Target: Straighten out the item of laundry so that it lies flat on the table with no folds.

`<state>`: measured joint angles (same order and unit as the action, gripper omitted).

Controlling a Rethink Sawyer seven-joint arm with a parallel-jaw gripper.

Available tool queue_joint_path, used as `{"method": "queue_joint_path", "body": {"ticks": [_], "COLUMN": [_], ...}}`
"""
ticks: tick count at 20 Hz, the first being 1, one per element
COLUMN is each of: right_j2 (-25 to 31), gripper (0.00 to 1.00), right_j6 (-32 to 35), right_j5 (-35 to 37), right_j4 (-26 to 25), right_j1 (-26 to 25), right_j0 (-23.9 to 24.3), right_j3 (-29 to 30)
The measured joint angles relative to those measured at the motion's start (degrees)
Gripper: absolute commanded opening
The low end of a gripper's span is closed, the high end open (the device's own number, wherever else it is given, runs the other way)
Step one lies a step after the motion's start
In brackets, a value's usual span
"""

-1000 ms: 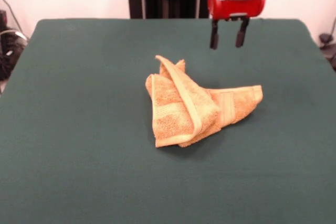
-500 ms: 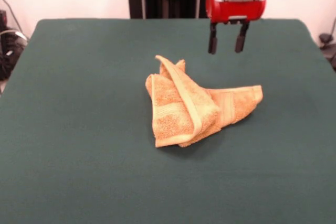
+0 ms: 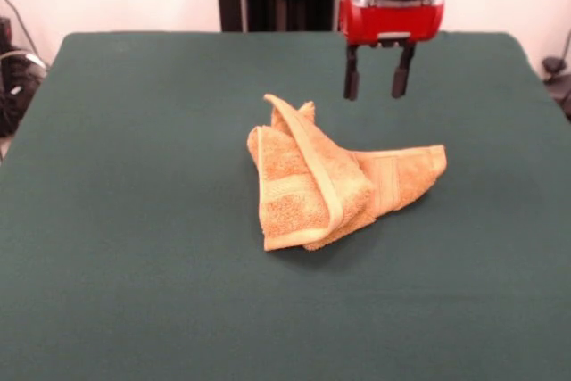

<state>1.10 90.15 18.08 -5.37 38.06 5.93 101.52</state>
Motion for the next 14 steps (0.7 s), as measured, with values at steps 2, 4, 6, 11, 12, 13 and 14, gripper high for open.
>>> {"method": "queue_joint_path", "body": {"ticks": [2, 4, 6, 11, 12, 13, 14], "right_j2": [0.5, 1.0, 1.9, 4.8, 5.1, 6.0, 6.4], "gripper": [1.00, 1.00, 1.00, 1.00, 1.00, 1.00, 1.00], "right_j6": [0.0, 0.0, 0.0, 0.0, 0.0, 0.0, 0.0], "right_j5": [0.4, 0.9, 1.6, 4.0, 4.3, 5.0, 5.3], "right_j4": [-0.7, -1.8, -2.9, -6.1, -6.5, -7.2, -7.5], "right_j1": [0.0, 0.0, 0.0, 0.0, 0.0, 0.0, 0.0], "right_j0": [0.7, 1.3, 2.0, 4.1, 4.3, 4.9, 5.1], "right_j3": [-0.5, -1.1, -1.6, -3.0, -3.1, -3.3, -3.4]}}
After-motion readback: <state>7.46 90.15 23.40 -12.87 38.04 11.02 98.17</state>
